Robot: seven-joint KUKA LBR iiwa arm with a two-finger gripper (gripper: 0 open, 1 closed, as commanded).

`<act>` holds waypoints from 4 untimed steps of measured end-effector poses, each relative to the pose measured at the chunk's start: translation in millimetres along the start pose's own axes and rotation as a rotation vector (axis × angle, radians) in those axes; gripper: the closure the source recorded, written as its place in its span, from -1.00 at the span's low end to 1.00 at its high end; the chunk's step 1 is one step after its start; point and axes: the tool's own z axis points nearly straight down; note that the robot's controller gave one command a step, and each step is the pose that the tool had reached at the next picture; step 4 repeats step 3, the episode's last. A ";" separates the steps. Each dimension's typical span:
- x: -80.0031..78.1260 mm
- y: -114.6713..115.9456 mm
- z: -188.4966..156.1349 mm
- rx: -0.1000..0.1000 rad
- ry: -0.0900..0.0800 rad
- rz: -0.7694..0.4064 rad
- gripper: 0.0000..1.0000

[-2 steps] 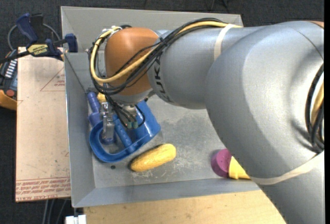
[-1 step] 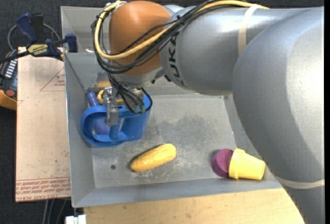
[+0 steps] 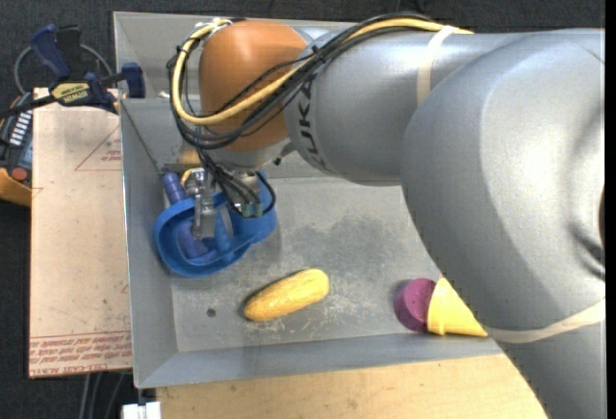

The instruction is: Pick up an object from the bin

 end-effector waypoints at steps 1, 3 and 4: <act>4.8 3.9 -43.2 0.004 0.013 -0.011 1.00; 10.5 -13.5 -157.8 0.004 0.013 0.039 1.00; 10.5 -13.5 -157.8 0.004 0.013 0.039 1.00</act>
Offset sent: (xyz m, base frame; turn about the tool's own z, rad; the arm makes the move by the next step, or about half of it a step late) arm 0.0141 0.0018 0.0109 -0.0493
